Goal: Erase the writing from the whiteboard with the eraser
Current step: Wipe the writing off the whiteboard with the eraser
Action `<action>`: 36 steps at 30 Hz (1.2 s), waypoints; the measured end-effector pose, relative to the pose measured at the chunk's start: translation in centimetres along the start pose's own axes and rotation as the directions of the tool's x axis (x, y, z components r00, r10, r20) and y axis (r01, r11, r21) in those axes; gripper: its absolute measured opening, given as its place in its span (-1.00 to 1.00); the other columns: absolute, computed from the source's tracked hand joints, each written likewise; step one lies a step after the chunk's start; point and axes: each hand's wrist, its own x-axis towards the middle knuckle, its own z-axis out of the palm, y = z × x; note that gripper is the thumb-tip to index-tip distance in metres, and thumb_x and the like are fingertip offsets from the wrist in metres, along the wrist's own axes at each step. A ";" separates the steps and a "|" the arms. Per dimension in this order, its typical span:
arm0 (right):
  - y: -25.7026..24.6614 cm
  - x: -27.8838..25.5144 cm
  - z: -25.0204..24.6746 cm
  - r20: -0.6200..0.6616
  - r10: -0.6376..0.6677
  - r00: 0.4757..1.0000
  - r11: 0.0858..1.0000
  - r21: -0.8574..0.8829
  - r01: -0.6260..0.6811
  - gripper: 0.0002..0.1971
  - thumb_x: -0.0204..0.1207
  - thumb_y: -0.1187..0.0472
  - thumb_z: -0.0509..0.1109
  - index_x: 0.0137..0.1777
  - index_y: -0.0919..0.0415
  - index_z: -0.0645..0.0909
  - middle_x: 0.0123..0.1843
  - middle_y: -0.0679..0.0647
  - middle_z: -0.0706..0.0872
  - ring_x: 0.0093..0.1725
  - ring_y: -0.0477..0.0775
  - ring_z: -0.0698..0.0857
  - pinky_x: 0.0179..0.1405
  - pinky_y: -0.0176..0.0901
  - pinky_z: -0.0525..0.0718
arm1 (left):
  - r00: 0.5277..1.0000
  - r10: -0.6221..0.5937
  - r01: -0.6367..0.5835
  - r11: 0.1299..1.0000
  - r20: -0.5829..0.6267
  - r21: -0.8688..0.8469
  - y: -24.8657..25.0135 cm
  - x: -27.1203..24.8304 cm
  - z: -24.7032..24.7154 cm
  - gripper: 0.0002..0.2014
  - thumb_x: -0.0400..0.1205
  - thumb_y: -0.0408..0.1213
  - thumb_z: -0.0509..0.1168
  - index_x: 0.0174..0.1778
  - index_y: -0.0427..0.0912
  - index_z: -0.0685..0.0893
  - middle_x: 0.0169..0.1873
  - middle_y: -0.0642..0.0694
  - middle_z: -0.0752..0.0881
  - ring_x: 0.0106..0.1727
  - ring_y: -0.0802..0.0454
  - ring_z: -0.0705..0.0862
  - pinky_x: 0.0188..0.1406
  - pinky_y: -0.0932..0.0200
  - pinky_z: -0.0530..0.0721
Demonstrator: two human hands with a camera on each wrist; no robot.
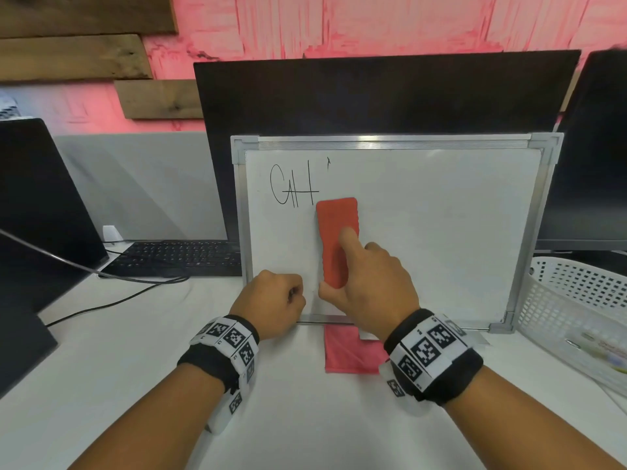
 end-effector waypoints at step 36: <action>-2.1 1.7 0.8 -0.026 -0.047 0.999 0.999 0.005 0.047 -0.40 0.37 -0.26 0.49 0.02 -0.14 0.08 -0.28 0.01 0.52 -0.38 0.17 0.53 -0.50 -0.09 0.37 | 0.999 -0.034 0.034 0.999 -0.041 -0.003 -1.7 -0.3 -0.7 -0.79 0.48 -0.08 0.15 -0.26 0.00 0.69 -0.49 0.07 0.65 -0.43 -0.02 0.65 -0.35 0.01 0.75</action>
